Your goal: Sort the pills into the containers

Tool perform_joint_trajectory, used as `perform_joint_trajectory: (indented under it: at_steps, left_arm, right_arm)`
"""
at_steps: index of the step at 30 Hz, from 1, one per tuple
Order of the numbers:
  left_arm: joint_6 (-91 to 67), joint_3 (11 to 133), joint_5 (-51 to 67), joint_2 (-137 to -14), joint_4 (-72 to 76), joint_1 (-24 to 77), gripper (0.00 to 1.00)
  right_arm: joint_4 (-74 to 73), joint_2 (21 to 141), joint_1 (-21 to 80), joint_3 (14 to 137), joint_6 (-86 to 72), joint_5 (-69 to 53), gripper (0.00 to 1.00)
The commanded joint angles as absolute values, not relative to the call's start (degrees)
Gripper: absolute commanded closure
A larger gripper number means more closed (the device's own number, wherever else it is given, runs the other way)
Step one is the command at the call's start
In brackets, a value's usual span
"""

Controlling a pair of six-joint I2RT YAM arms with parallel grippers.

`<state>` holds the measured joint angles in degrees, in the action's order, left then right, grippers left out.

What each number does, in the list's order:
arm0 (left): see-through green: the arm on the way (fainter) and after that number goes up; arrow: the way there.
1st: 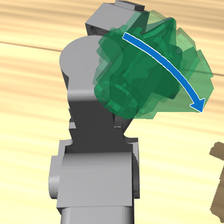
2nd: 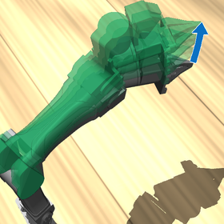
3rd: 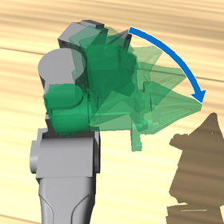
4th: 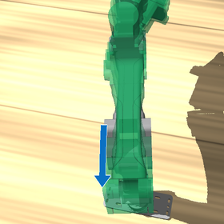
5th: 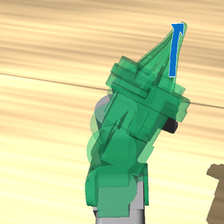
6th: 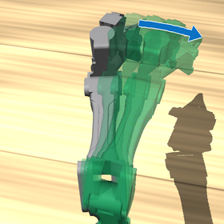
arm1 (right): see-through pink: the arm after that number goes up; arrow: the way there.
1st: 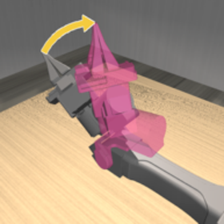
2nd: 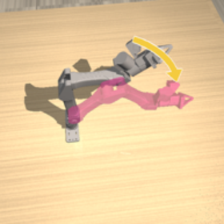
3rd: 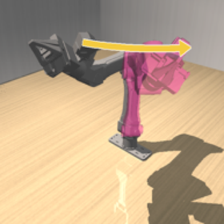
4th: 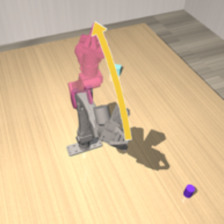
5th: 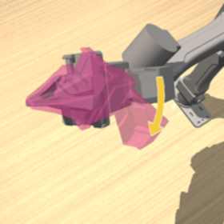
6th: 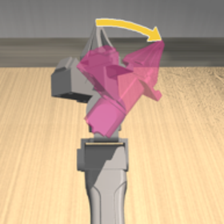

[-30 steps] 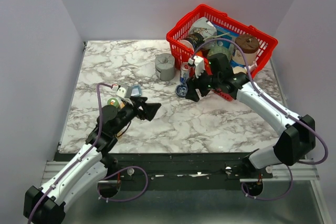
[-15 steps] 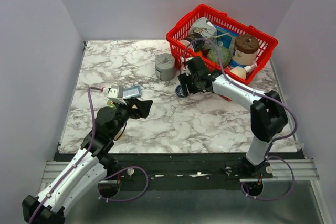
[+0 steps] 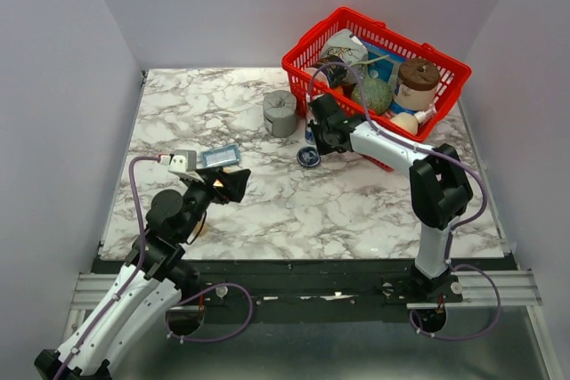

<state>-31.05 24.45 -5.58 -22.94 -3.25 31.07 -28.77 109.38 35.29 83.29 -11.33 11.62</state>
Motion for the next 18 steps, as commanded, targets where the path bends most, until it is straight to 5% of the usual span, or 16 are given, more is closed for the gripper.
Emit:
perform_joint_trajectory:
  at_steps: [1, 10, 18]
  left_arm:
    - [-28.92, 27.16, -7.56, -21.89, -6.33, 30.76, 0.03]
    - [-26.46, 27.86, -5.63, -20.31, -7.12, 30.76, 0.02]
    - [-27.68, 26.19, -0.09, -21.09, -5.54, 30.76, 0.03]
  right_arm:
    - [-27.95, 107.85, 35.33, 82.62, -8.01, 14.5, 0.82]
    - [-20.66, 99.5, 36.47, 71.31, 9.39, 8.89, 0.98]
    - [-12.13, 87.72, 43.84, 57.23, 28.27, 0.56, 0.99]
